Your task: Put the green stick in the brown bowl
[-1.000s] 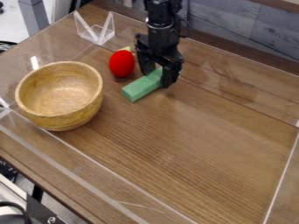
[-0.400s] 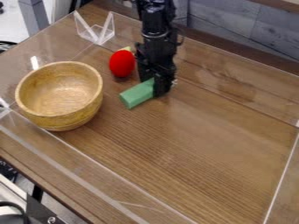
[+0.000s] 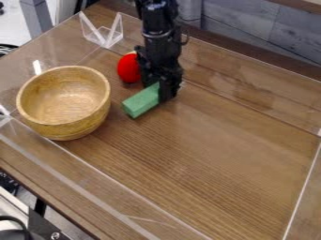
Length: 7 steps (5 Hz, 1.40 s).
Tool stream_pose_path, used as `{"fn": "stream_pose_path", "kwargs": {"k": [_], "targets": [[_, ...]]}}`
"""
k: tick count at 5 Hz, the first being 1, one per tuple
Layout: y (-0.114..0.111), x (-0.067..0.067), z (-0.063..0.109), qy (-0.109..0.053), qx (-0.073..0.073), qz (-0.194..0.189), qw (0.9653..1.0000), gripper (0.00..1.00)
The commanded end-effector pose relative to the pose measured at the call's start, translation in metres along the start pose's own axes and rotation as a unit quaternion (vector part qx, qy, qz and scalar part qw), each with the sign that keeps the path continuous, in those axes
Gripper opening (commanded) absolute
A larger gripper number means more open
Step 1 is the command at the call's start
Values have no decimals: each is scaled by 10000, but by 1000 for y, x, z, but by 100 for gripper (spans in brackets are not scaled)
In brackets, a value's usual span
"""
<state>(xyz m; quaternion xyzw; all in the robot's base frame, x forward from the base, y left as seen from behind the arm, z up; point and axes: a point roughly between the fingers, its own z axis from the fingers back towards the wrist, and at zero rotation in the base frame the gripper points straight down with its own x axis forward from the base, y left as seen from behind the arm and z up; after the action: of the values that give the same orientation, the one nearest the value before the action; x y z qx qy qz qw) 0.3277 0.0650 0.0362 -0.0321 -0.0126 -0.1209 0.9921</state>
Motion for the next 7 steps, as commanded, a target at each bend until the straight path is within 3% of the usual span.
{"fn": "stream_pose_path", "kwargs": {"k": [1,3,6,7], "targets": [[-7,8,14,-312,117,227,9992,0],[10,11,19,-365,108,386,9985,0],[8,6,38,-498,92,316,9982,0],[32,1,53,-575,102,269,9979,0]]}}
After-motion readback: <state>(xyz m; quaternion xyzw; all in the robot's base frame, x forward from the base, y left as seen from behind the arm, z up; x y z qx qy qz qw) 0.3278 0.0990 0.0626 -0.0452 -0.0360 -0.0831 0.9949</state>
